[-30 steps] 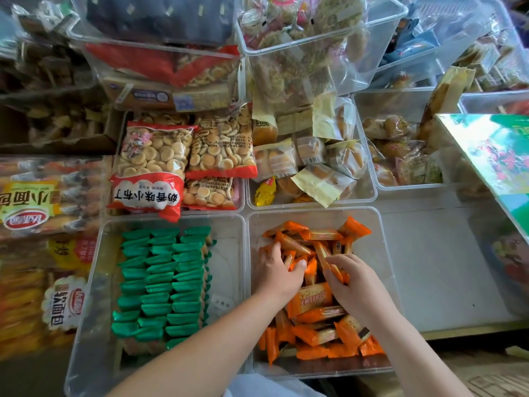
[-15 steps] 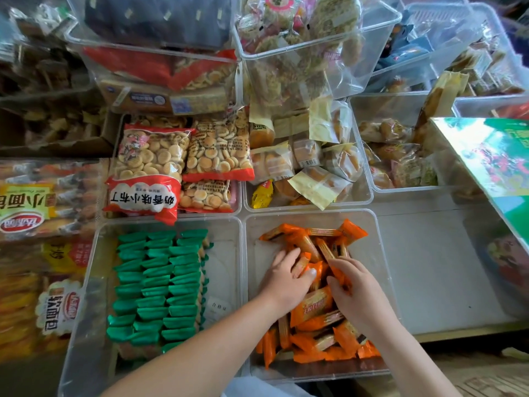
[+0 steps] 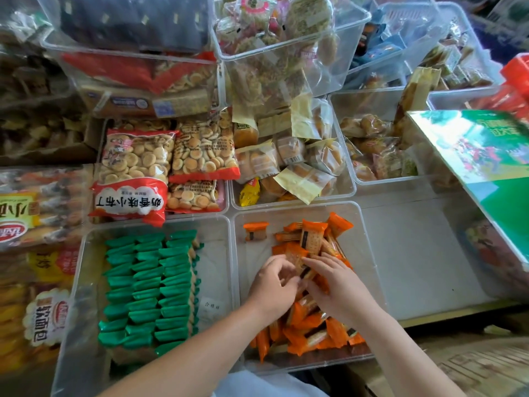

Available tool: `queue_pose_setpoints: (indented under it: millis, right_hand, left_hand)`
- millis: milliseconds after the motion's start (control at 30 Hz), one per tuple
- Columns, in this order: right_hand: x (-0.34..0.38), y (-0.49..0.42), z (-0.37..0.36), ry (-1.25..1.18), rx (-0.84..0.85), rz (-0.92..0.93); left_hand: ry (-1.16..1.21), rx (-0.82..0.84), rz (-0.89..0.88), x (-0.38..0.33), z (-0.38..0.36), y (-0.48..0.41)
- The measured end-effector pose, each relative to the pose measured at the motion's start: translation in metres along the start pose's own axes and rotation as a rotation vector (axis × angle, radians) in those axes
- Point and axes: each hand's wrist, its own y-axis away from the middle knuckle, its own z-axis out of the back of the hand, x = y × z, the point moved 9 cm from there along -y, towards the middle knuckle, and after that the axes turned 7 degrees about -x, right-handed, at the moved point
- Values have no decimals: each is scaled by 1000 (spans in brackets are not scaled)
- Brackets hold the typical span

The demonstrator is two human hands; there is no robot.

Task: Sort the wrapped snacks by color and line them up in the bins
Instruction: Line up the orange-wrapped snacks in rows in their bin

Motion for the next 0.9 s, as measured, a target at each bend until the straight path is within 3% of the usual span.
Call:
queue_pose_setpoints:
  millis: [167, 300, 400, 500, 600, 700, 833, 900]
  right_hand:
    - [12, -1, 9, 135, -111, 96]
    - [14, -13, -5, 117, 24, 135]
    - [9, -22, -3, 160, 17, 83]
    - [9, -29, 3, 305, -19, 21]
    - [11, -40, 12, 433, -105, -49]
    - [8, -44, 13, 409, -107, -71]
    - [0, -39, 24, 289, -158, -92]
    - [-1, -33, 27, 246, -172, -116]
  left_hand:
    - [-109, 47, -26, -5, -4, 3]
    - [-141, 232, -20, -7, -10, 2]
    - [-332, 36, -90, -21, 29, -9]
    - [-613, -164, -308, -52, 69, -27]
    - [-928, -88, -368, -56, 68, -44]
    - [-1108, -22, -382, -52, 59, -46]
    - [-1193, -29, -413, -46, 57, -48]
    - [-1125, -54, -449, -49, 57, -47]
